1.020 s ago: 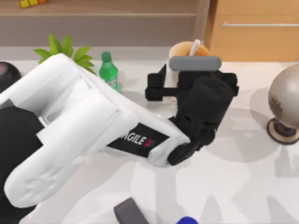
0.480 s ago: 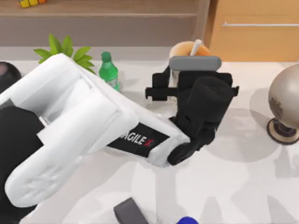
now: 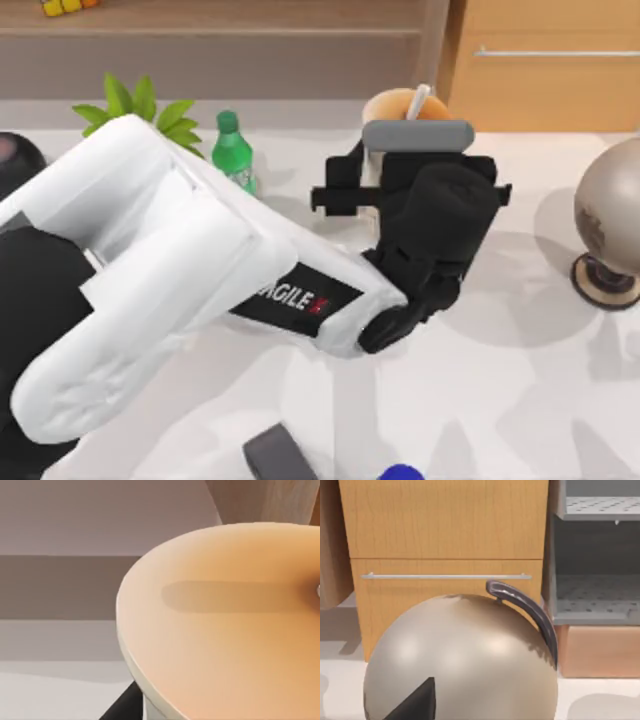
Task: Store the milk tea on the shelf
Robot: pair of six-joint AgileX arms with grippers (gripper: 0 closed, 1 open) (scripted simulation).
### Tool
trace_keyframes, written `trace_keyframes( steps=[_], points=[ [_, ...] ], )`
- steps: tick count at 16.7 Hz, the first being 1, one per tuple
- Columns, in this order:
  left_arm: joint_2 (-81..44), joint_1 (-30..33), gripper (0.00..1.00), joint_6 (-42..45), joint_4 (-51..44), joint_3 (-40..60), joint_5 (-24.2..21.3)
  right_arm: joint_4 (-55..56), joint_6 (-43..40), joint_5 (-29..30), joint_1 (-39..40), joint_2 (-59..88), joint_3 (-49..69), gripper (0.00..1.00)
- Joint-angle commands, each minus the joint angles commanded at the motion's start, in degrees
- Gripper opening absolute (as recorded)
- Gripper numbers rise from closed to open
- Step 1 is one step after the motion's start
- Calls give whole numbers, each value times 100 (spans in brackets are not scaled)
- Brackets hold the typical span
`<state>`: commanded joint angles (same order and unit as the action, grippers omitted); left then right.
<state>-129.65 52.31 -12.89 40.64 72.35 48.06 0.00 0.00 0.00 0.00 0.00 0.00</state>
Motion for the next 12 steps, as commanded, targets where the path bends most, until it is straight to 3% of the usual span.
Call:
trace_keyframes(
  steps=[12],
  points=[
    [138, 18, 0, 10, -155, 25, 3, 0, 0, 0, 0, 0, 0, 100]
  ],
)
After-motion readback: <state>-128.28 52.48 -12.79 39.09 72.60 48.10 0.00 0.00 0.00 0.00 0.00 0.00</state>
